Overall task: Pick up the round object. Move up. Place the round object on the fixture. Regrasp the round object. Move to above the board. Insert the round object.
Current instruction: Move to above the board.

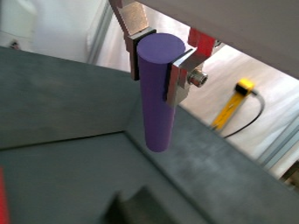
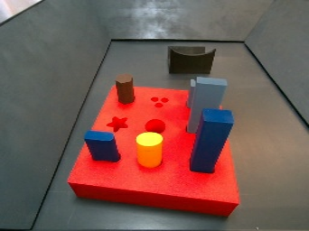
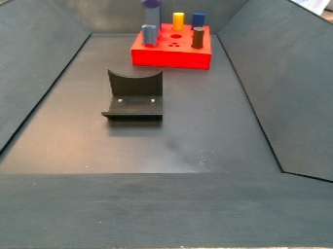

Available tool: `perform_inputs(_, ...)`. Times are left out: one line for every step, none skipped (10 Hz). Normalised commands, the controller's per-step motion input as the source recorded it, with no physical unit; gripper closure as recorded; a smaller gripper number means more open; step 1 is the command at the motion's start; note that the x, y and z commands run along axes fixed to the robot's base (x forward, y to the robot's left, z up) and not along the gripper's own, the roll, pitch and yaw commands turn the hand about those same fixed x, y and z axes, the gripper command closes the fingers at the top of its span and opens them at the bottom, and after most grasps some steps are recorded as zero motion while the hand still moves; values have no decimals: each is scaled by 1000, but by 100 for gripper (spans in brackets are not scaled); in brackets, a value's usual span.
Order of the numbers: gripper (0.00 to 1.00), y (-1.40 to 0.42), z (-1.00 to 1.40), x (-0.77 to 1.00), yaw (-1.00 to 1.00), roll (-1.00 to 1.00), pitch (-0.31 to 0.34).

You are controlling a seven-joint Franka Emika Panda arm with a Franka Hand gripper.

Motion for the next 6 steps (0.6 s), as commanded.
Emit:
perform_inputs(100,-1000,228,-688,-170,-1000,-3)
perform_inputs(100,-1000,222,-727,-171,-1000,11)
perform_inputs(100,-972,218,-711,-170,-1000,14)
perform_inputs(100,-555,135,-459,-166,-1000,14)
perform_inputs(100,-372,82,-332,-164,-1000,18)
perform_inputs(100,-153,39,-165,-149,-1000,29)
